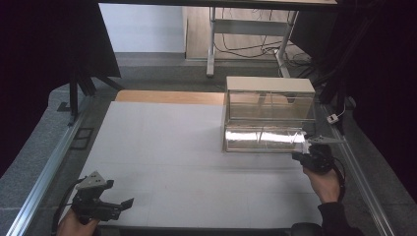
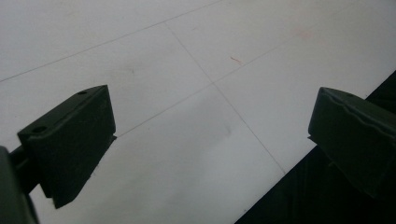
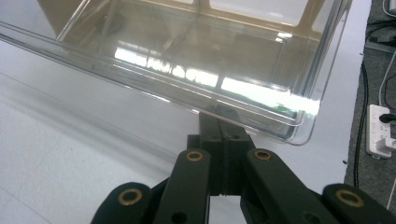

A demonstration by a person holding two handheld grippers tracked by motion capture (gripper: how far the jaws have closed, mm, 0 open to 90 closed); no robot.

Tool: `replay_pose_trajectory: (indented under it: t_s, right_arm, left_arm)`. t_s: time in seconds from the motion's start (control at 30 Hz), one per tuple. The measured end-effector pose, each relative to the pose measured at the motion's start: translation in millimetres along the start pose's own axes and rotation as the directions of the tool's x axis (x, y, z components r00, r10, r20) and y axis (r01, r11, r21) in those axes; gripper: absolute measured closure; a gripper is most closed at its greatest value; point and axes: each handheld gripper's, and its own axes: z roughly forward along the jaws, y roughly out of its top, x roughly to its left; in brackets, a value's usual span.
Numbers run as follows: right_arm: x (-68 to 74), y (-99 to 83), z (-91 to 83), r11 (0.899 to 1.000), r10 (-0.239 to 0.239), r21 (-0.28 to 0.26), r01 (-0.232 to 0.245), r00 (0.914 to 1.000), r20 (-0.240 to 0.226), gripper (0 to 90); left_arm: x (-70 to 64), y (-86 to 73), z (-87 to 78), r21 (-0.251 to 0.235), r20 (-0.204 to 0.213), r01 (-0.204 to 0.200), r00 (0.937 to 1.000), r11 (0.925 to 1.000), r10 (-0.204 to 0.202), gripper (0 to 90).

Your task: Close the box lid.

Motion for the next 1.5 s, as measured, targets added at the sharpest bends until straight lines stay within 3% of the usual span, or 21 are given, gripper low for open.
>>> replay_pose_trajectory:
  t_s: [0.57, 0.83, 1.2, 1.5]
  right_arm:
    - [6.3, -3.4, 5.2, 0.999, -0.027, 0.033, 0.027, 0.9994, -0.021, 89.3]
    - [11.4, -0.8, 4.7, 0.998, -0.023, 0.050, 0.025, 0.9989, -0.041, 77.1]
    - [21.4, 6.1, -5.1, 1.000, -0.001, 0.003, 0.001, 0.9982, -0.060, 60.4]
    - [32.5, 7.2, -13.8, 1.000, -0.011, -0.017, 0.010, 0.9976, -0.069, 44.8]
  left_arm:
    - [0.0, 0.4, 0.5, 0.002, -0.001, 0.000, 1.0000, 1.0000, 0.000, 0.8]
    - [0.4, 0.2, 0.3, 0.002, -0.001, 0.004, 1.0000, 1.0000, -0.004, 0.8]
    - [0.9, -0.1, -0.2, 0.000, 0.000, 0.006, 1.0000, 1.0000, -0.006, 0.8]
    - [0.9, 0.1, 0.0, 0.002, 0.001, 0.006, 1.0000, 1.0000, -0.006, 0.9]
